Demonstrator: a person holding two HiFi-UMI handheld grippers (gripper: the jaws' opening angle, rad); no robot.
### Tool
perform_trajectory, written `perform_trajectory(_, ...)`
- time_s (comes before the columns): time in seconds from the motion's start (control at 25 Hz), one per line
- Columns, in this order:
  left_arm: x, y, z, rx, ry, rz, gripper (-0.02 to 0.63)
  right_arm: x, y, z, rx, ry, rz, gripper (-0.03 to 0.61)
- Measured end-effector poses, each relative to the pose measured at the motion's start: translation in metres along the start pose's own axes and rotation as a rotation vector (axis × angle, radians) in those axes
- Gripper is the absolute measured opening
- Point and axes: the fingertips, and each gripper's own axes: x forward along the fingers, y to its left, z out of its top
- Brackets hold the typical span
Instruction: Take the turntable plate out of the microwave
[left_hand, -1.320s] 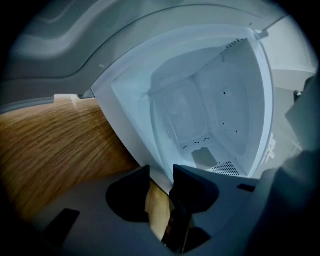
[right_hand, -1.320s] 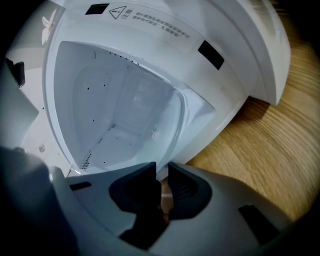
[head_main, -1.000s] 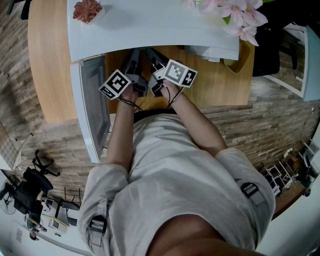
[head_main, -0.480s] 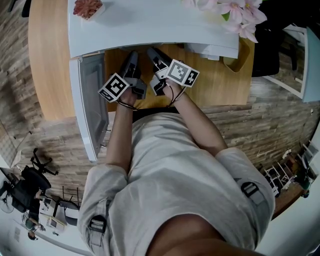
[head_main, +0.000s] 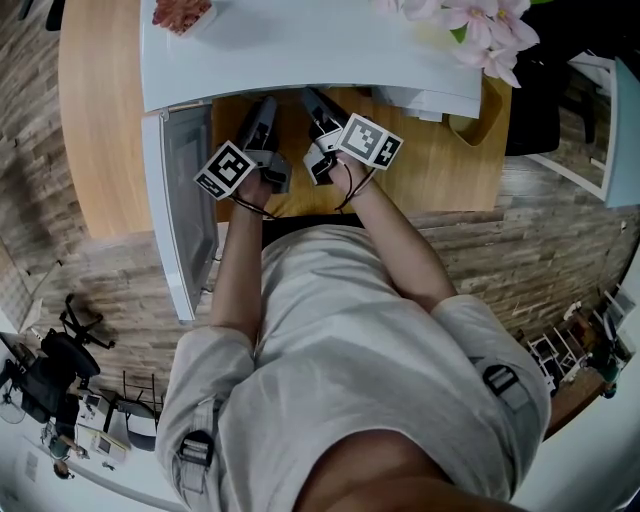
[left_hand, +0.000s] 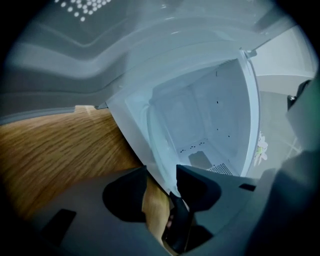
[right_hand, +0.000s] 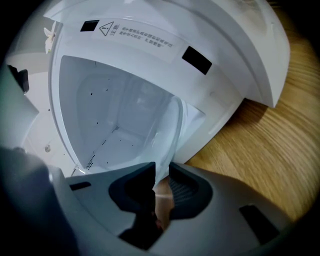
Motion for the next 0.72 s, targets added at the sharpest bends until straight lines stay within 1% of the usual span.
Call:
perform_trajectory(0.12,0.007,0.001,0.002,0.003,0.007,0.001,0.194,0.0,0.0,-0.001,-0.008,0.001,-0.001,0.087)
perform_trajectory(0.16,0.008,0.002,0.002,0.006,0.01,0.007,0.18,-0.001,0.0,-0.001,-0.011,0.002,-0.004,0.087)
perform_trajectory(0.2,0.008,0.002,0.002,0.013,0.013,0.012,0.139,-0.001,-0.001,-0.001,-0.014,0.003,-0.008,0.087)
perform_trajectory(0.28,0.007,0.0,0.0,0.033,0.018,0.019,0.094,-0.003,-0.001,-0.003,-0.022,0.005,-0.017,0.089)
perform_trajectory(0.4,0.004,-0.001,-0.003,0.053,0.03,0.025,0.094,-0.006,-0.002,-0.004,-0.026,0.011,-0.028,0.087)
perform_trajectory(0.72,-0.012,-0.001,-0.016,0.05,0.038,0.024,0.092,-0.021,-0.002,-0.016,-0.041,0.034,-0.029,0.092)
